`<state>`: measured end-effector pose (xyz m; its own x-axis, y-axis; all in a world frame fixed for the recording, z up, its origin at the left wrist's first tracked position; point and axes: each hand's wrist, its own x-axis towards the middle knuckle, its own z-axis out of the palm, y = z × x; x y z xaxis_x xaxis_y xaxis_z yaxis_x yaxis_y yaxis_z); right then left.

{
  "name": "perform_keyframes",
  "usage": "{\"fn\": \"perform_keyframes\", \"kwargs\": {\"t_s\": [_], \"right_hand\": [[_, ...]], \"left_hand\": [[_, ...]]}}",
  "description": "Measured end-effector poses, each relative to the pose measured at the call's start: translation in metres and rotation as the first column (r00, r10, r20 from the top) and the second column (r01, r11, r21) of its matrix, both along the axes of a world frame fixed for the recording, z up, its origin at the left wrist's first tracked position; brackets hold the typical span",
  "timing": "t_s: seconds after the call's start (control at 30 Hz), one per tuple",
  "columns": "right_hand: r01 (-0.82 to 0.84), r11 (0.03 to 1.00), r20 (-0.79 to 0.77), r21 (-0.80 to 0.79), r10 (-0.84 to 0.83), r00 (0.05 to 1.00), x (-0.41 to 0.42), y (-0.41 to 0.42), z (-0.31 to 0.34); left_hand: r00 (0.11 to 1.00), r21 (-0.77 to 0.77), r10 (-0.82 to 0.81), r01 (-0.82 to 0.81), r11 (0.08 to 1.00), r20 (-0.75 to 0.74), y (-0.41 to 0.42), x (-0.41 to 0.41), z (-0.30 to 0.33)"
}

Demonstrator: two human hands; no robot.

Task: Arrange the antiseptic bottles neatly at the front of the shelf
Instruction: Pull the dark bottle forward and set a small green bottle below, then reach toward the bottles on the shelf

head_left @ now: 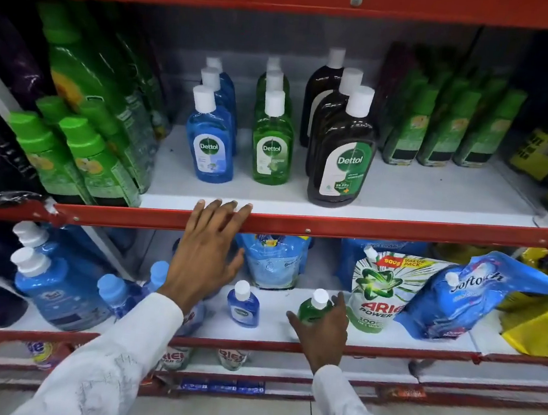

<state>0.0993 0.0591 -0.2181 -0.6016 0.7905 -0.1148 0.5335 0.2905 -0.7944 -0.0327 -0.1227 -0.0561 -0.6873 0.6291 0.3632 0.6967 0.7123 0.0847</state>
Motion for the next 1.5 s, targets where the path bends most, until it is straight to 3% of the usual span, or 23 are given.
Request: {"fn": "perform_keyframes", "kwargs": {"t_s": [0.1,0.23,0.37,0.53,0.73,1.07,1.5], "right_hand": [[0.003,0.999,0.001,-0.051,-0.003,1.000,-0.007,0.005,-0.006],[0.002,1.000,-0.078,0.029,0.000,0.997,0.001,-0.004,0.023],[0.028,0.971,-0.241,0.237,0.031,0.970,0.005,-0.019,0.092],[0.051,0.934,-0.439,0.352,0.117,0.891,-0.012,-0.033,0.199],[-0.033,0.883,-0.347,0.468,0.218,0.912,-0.076,-0.033,0.264],[-0.020,0.884,-0.210,0.467,0.133,0.969,-0.128,-0.038,0.259],[-0.013,0.899,-0.342,0.438,0.180,0.922,-0.069,-0.033,0.210]], "left_hand": [[1.000,-0.016,0.026,-0.026,1.000,-0.007,-0.013,-0.002,0.003],[0.999,-0.029,0.038,-0.039,0.999,-0.029,-0.033,-0.006,0.003],[0.999,-0.009,0.020,-0.020,1.000,-0.033,-0.040,-0.008,0.001],[0.998,0.003,0.005,-0.005,1.000,-0.055,-0.049,-0.014,0.003],[0.999,-0.022,-0.022,0.021,1.000,-0.037,-0.054,-0.016,0.000],[0.998,-0.016,-0.047,0.046,0.999,-0.041,-0.057,-0.019,0.002],[0.994,-0.035,-0.086,0.084,0.996,-0.072,-0.077,-0.030,0.004]]}}
